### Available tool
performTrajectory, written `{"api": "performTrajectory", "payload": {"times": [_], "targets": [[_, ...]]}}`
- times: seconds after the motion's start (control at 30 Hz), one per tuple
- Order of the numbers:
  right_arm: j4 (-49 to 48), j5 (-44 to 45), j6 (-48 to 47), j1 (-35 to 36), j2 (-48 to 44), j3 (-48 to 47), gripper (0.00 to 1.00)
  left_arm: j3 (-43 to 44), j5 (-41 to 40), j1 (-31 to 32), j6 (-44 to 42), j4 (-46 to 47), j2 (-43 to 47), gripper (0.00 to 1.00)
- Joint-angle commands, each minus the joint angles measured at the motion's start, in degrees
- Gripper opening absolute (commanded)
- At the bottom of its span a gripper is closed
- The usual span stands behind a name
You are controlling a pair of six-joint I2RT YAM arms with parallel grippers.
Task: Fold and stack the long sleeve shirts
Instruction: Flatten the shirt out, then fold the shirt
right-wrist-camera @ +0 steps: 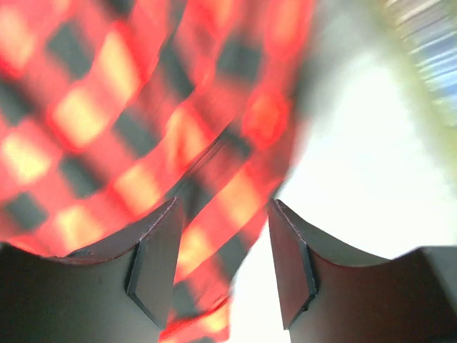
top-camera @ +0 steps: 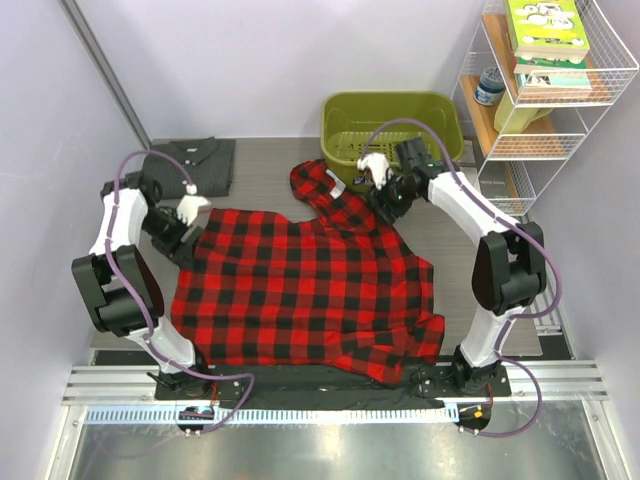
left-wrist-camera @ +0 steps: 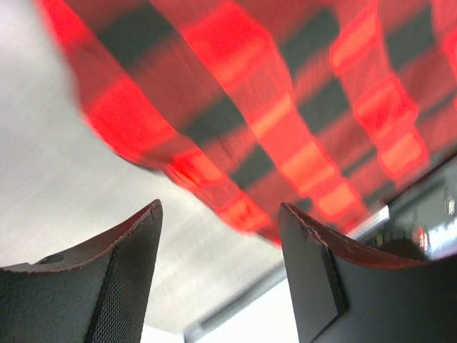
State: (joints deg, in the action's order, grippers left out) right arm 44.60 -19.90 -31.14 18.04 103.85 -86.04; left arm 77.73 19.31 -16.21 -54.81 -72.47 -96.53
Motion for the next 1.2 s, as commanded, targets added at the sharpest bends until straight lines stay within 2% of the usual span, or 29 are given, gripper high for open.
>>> {"api": "performTrajectory", "payload": {"times": [0.0, 0.03, 0.07, 0.1, 0.17, 0.27, 0.37, 0.47, 0.67, 0.83, 0.9, 0.93, 1.03, 1.17], "targets": [[-22.50, -1.11, 7.75, -0.03, -3.83, 2.52, 0.57, 3.83, 11.18, -0.14, 6.89, 6.96, -0.15, 0.68], [-26.28, -1.11, 8.19, -0.03, -4.09, 4.02, 0.57, 2.87, 12.67, -0.05, 10.39, 10.03, 0.29, 0.68], [-33.97, -1.11, 8.46, -0.03, -4.45, 5.78, 0.57, 1.82, 13.12, -0.14, 11.64, 16.76, 1.34, 0.68], [-36.75, -1.54, 7.94, -0.03, -4.36, 8.58, 0.57, -0.54, 13.64, -0.05, 12.87, 19.96, 1.95, 0.70], [-40.80, -2.60, 6.79, 0.24, -3.23, 9.83, 0.56, -2.32, 15.31, -0.14, 13.67, 26.63, 2.31, 0.70], [-40.38, -2.34, 4.68, 1.03, 0.11, 8.35, 0.53, -3.20, 15.23, -0.14, 17.17, 33.33, 1.61, 0.72], [-43.61, -1.02, 4.07, 1.64, 2.05, 9.13, 0.54, -2.41, 13.57, -0.14, 19.30, 36.16, -0.58, 0.72], [-47.22, -0.23, 3.10, 1.91, 3.55, 9.92, 0.55, -1.89, 13.56, -0.05, 17.47, 37.75, -2.43, 0.72], [-47.85, 0.21, 2.31, 2.61, 7.32, 8.17, 0.55, 1.80, 12.77, -0.05, 16.66, 38.01, -6.82, 0.72], [-44.96, -1.63, 2.04, 3.22, 9.61, 5.45, 0.44, 6.98, 13.65, 0.03, 13.51, 36.71, -13.48, 0.73], [-44.95, -1.63, 1.87, 3.31, 9.97, 4.66, 0.33, 12.42, 13.47, 0.73, 10.27, 34.42, -16.57, 0.72], [-43.04, -1.55, 1.87, 3.40, 10.05, 4.04, 0.19, 14.36, 13.39, 0.91, 8.94, 32.67, -19.63, 0.72], [-42.93, -0.58, 3.44, 3.40, 9.18, 3.16, 0.01, 22.26, 12.95, 2.23, 5.26, 27.48, -23.95, 0.68], [-42.31, 0.74, 4.59, 3.40, 6.54, 2.63, 0.01, 27.29, 13.21, 3.99, 0.15, 22.46, -28.44, 0.64]]}}
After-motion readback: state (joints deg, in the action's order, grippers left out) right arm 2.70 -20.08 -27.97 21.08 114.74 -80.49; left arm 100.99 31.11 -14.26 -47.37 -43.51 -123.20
